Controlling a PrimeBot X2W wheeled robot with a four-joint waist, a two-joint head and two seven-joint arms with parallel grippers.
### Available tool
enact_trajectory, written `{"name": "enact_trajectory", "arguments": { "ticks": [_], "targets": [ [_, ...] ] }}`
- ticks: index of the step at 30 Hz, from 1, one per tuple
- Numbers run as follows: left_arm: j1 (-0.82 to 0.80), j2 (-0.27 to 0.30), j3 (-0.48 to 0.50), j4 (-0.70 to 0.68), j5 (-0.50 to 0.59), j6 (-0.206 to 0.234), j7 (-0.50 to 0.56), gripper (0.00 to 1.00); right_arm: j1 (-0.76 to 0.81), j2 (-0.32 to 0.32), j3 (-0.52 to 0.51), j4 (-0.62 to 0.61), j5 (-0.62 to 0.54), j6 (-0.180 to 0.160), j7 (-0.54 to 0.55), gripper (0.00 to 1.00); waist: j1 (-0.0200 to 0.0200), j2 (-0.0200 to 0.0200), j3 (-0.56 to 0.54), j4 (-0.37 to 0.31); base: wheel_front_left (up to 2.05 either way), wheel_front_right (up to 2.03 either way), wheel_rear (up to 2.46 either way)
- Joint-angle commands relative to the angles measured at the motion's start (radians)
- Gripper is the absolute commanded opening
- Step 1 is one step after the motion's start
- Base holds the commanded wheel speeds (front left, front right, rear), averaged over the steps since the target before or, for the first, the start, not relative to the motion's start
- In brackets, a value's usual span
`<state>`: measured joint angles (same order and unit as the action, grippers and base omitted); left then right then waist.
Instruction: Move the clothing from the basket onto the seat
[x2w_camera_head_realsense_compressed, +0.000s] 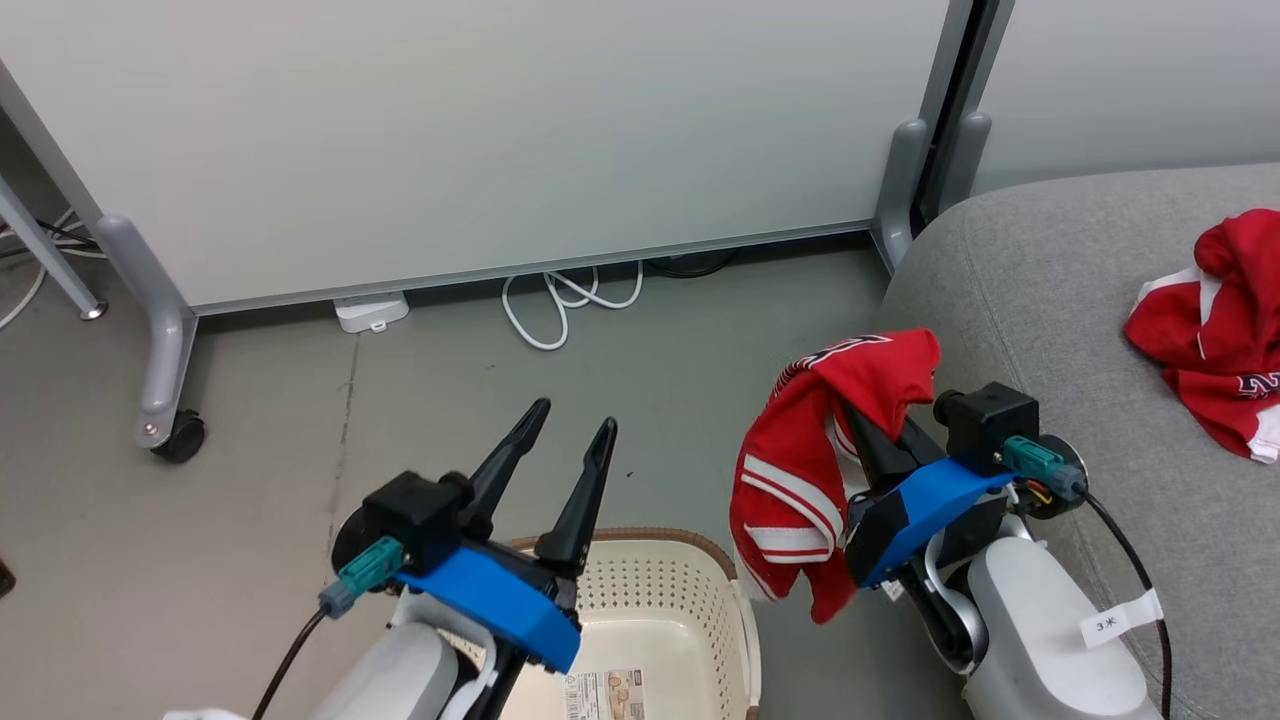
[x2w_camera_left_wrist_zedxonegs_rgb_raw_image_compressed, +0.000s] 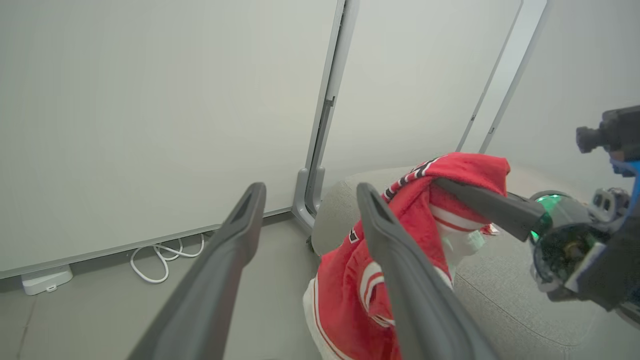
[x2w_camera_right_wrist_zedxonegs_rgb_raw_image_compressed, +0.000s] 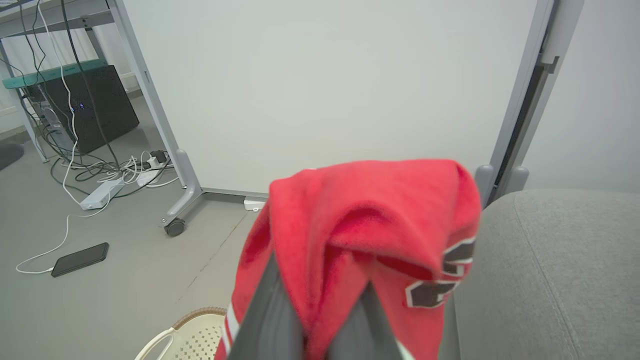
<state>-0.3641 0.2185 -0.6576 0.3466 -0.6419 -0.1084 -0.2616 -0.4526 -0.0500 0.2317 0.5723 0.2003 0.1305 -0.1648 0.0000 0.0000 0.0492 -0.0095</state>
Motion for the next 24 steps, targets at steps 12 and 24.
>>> {"name": "enact_trajectory", "arguments": {
  "ticks": [12, 24],
  "targets": [
    [0.231, -0.006, 0.217, -0.095, 0.212, -0.020, -0.005, 1.00, 0.091, -0.001, -0.020, -0.122, -0.012, 0.001, 0.037, 0.00, 0.0000, 0.0000, -0.003, -0.025, 0.00, 0.00, 0.00],
    [0.281, -0.030, 0.280, -0.120, 0.256, -0.022, -0.005, 1.00, 0.131, -0.001, -0.030, -0.187, -0.002, 0.001, 0.058, 0.00, 0.0000, 0.0000, 0.018, -0.059, 0.00, 0.00, 0.00]
  ]
}}
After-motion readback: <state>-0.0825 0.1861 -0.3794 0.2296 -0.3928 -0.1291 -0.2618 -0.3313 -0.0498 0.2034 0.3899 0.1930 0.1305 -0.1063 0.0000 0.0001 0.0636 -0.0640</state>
